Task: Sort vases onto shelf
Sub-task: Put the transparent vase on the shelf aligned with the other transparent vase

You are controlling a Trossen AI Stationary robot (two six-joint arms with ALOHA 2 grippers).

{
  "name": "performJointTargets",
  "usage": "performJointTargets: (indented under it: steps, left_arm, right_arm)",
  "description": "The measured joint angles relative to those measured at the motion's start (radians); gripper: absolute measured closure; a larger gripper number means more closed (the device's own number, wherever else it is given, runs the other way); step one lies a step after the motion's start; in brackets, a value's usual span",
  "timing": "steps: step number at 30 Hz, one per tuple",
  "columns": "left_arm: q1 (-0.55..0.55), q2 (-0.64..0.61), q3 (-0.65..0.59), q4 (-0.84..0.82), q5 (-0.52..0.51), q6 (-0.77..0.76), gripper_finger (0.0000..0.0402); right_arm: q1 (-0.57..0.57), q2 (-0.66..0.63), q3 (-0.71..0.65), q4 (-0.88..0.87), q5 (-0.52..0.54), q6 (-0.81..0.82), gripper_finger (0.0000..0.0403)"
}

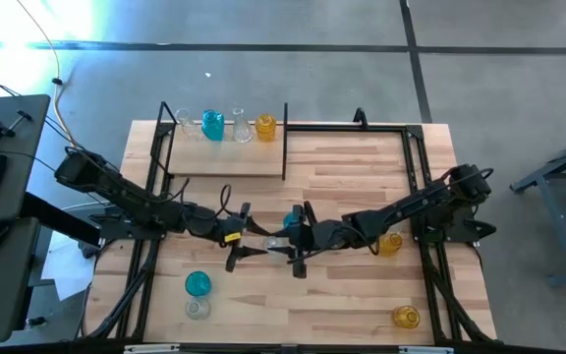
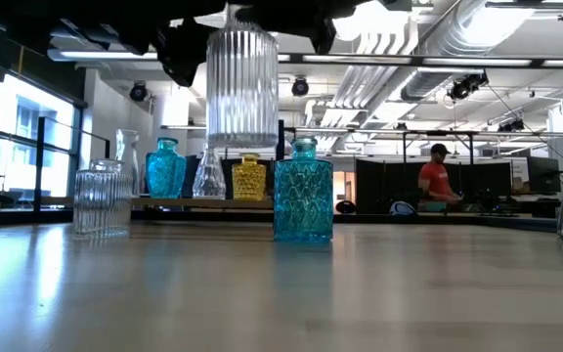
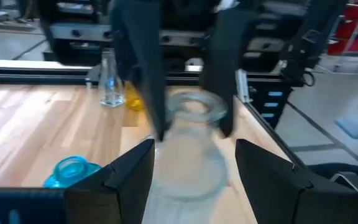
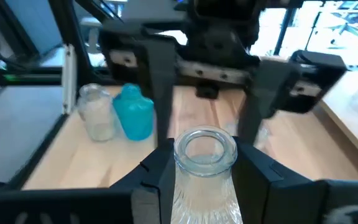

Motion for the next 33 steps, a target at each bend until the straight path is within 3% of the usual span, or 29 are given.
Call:
performJointTargets:
  steps: [23,33]
  left_arm:
    - [0.016,0.0,0.002,0.089,0.001,-0.012,0.0189]
    - [0.018,0.064,0.057,0.075,0.017,0.048,0.0232]
  right_arm:
    - [-0.044,0.001,-0.002,0.113,-0.069,-0.007,0.0299]
    - [-0.052,0.001,-0.008,0.129,-0.115,-0.008,0.0299]
